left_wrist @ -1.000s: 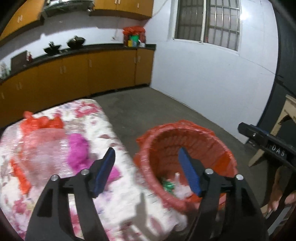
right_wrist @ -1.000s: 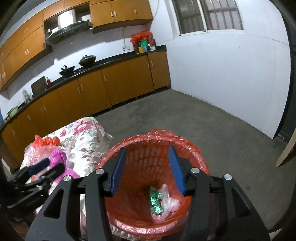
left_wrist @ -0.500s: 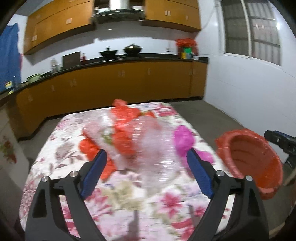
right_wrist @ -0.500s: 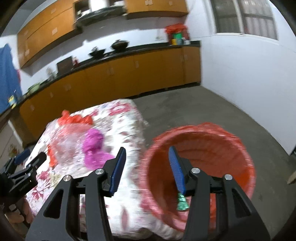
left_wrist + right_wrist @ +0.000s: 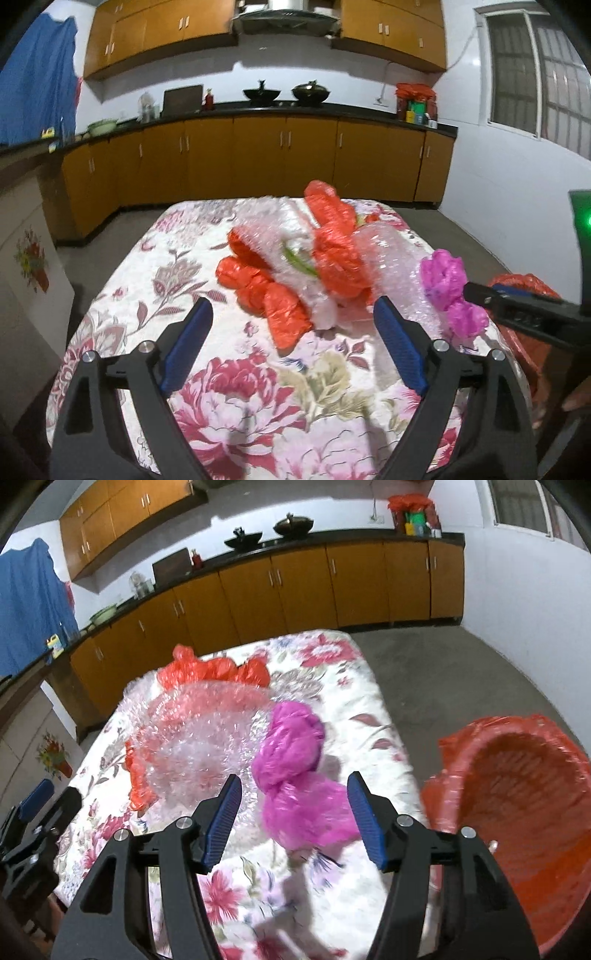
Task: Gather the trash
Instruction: 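Grasp the pink plastic bag with the right tool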
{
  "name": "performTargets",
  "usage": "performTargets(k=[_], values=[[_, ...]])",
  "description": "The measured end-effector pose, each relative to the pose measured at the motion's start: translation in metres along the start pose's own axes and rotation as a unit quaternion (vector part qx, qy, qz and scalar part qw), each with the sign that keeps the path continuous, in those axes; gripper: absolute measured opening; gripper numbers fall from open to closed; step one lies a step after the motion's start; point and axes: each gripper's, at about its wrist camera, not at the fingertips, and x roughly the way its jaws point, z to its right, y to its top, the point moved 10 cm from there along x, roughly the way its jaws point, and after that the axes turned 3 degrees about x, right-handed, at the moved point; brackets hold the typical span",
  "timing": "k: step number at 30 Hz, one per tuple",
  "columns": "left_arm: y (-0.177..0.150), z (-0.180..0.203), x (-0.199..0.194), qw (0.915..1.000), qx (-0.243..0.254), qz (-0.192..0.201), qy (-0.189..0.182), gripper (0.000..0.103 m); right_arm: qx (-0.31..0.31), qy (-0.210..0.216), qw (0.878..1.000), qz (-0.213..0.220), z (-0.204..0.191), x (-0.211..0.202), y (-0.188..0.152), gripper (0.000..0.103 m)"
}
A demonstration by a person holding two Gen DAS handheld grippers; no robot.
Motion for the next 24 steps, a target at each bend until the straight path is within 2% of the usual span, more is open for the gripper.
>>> performTargets(k=[5,8,10,12,18,20,24], values=[[-0.004,-0.005,0.003,0.9999,-0.007,-0.006,-0.006,0.087,0.004,-0.012,1.0,-0.024,0.003,0.026,-0.007,0.056],[-0.003,0.001,0.005,0.9998,-0.006,-0.007,-0.016,0.087,0.0,-0.009,0.999,-0.039,0.005,0.034,-0.012,0.044],[-0.001,0.006,0.007,0.9996,-0.007,-0.008,-0.027,0.087,-0.009,-0.006,0.999,-0.044,0.005,0.035,-0.016,0.03],[0.0,0.014,0.009,0.9993,-0.007,-0.009,-0.037,0.087,-0.01,-0.003,0.999,-0.04,0.007,0.03,-0.017,0.025],[0.003,0.044,0.022,0.9978,0.001,-0.019,-0.063,0.085,-0.008,-0.001,1.0,-0.004,0.022,-0.011,-0.014,0.023],[0.002,0.056,0.03,0.9973,0.013,-0.026,-0.068,0.077,-0.004,-0.006,1.0,0.005,0.032,-0.025,-0.015,0.023],[0.002,0.073,0.049,0.9961,0.022,-0.045,-0.073,0.071,0.006,-0.013,1.0,0.007,0.049,-0.041,-0.019,0.023]])
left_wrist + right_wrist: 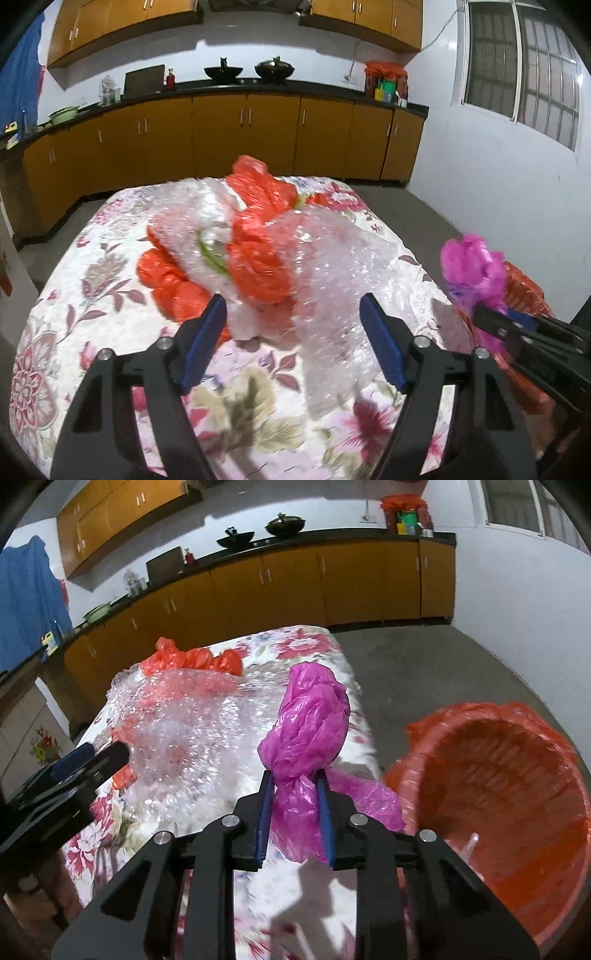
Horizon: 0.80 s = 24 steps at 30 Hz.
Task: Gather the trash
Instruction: 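Grasp the pink plastic bag with the right tool, then grasp the bubble wrap with the left tool while the right tool carries the pink bag to the basket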
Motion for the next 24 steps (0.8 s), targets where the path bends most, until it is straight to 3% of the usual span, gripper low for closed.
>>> performTargets(k=[4,6,7,8,24], values=[[0.0,0.005,0.019,0.9998,0.006,-0.019,0.006,0.051,0.008,-0.005,1.0,-0.003,0.013,-0.005,-0.003,0.023],[-0.002,0.006,0.027,0.9994,0.011,-0.032,0.006,0.032,0.012,-0.007,1.0,-0.005,0.017,-0.005,-0.005,0.023],[-0.003,0.008,0.03,0.9992,0.011,-0.038,0.0,0.014,0.013,-0.007,1.0,-0.005,0.019,-0.005,-0.005,0.023],[-0.004,0.01,0.031,0.9991,0.01,-0.04,-0.008,0.006,0.015,-0.008,1.0,-0.006,0.021,-0.006,-0.006,0.023],[0.028,0.058,-0.036,0.9949,0.045,0.038,-0.083,0.005,0.028,-0.031,0.998,0.045,0.053,-0.055,0.009,0.023]])
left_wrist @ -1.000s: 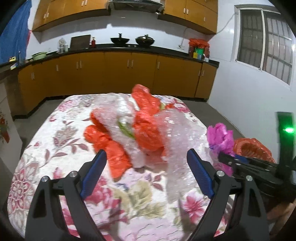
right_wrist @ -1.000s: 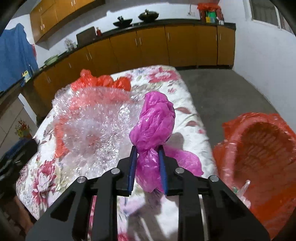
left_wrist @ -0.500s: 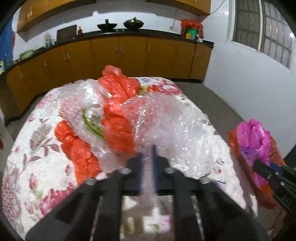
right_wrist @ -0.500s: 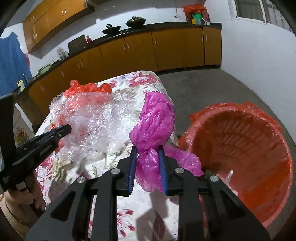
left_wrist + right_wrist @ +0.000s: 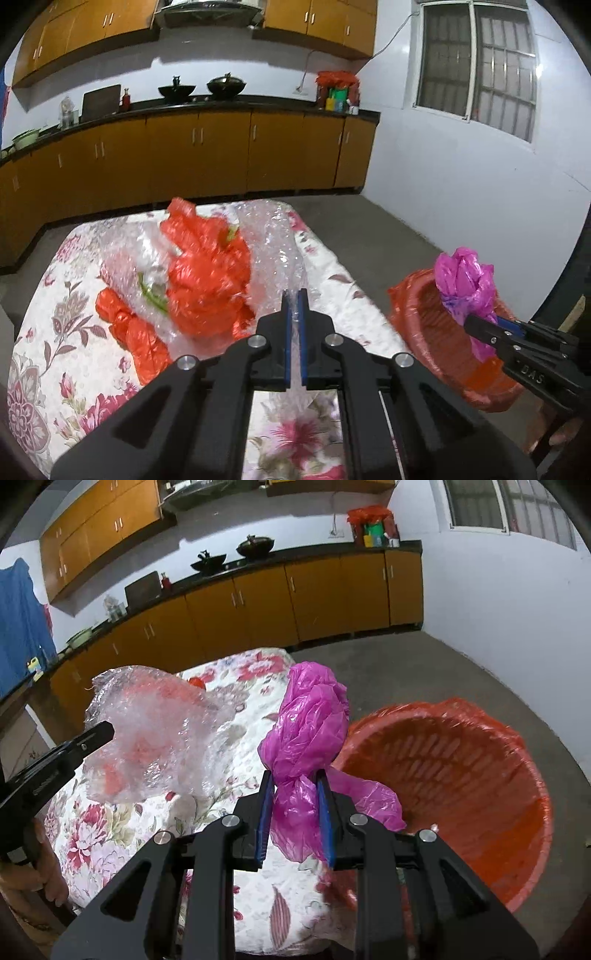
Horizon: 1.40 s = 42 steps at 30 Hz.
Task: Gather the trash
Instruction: 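Grasp the bubble wrap with the left tool while the right tool carries the pink bag to the basket, then open both tools over the basket to drop the bubble wrap and pink bag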
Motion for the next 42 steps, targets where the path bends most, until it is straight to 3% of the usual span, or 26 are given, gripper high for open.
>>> performTargets(k=[16,42], values=[[0.025,0.055,-0.023,0.9978,0.035,0.027,-0.05,0.004,0.023,-0.034,0.998,0.037,0.042,-0.039,0.013,0.023],[0.033,0.152,-0.014,0.9881,0.066,0.03,-0.136,0.004,0.069,-0.078,0.993,0.063,0.097,-0.065,0.02,0.023]])
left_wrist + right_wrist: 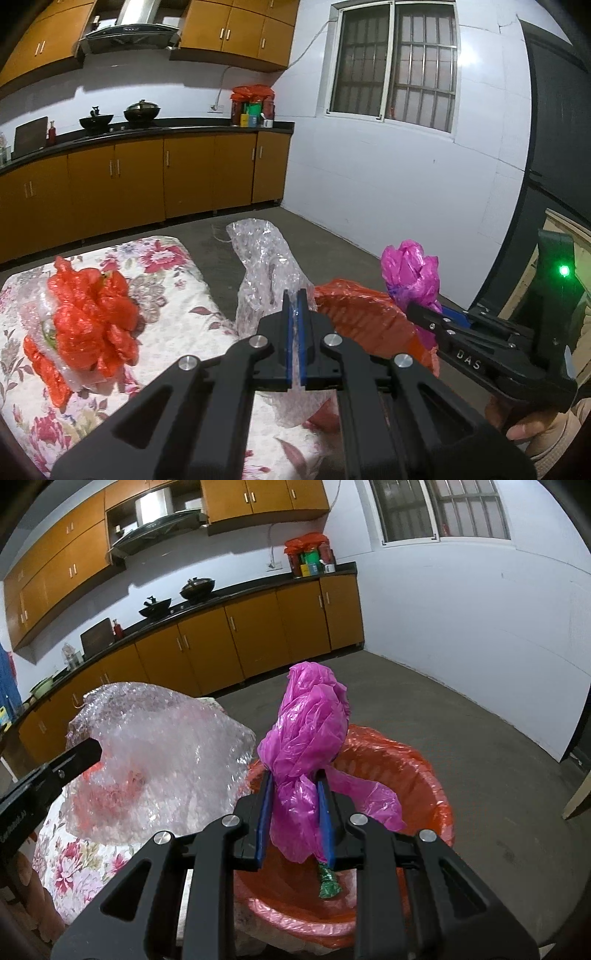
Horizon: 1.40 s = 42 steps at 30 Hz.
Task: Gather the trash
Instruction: 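Open both tools over the basket to drop the bubble wrap and pink bag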
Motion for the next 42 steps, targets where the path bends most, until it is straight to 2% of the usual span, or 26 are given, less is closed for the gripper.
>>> performTargets(k=[15,17,18,19,20,21,22,27,32,42], values=[[0.0,0.036,0.032,0.9994,-0.002,-0.016,-0.031,0.004,0.021,-0.008,1.0,0.003,0.01,0.005,0.004,0.023],[-0.002,0.039,0.037,0.9992,-0.002,-0.022,-0.034,0.004,0.022,-0.008,1.0,0.003,0.01,0.005,0.003,0.024],[-0.004,0.039,0.04,0.9991,-0.005,-0.026,-0.032,0.006,0.025,-0.005,1.0,0.003,0.01,0.005,0.003,0.028],[-0.005,0.039,0.042,0.999,-0.01,-0.03,-0.033,0.013,0.027,-0.007,1.0,0.003,0.01,0.004,0.001,0.035],[-0.008,0.038,0.044,0.9988,-0.014,-0.034,-0.033,0.028,0.031,-0.007,0.999,0.004,0.012,0.004,0.001,0.038],[-0.011,0.035,0.045,0.9988,-0.018,-0.036,-0.028,0.035,0.034,-0.008,0.999,0.005,0.016,0.004,0.001,0.046],[-0.013,0.033,0.046,0.9988,-0.022,-0.036,-0.023,0.041,0.038,-0.01,0.999,0.006,0.018,0.003,0.0,0.048],[-0.023,0.021,0.047,0.9985,-0.022,-0.05,-0.005,0.044,0.044,-0.021,0.999,0.004,0.029,0.0,-0.003,0.049],[-0.027,0.002,0.041,0.9978,-0.01,-0.051,0.042,0.055,0.038,-0.026,0.999,0.005,0.033,-0.003,-0.001,0.049],[-0.04,-0.039,0.028,0.9926,-0.025,-0.068,0.098,0.06,0.011,-0.014,1.0,0.003,0.007,-0.004,-0.002,0.049]])
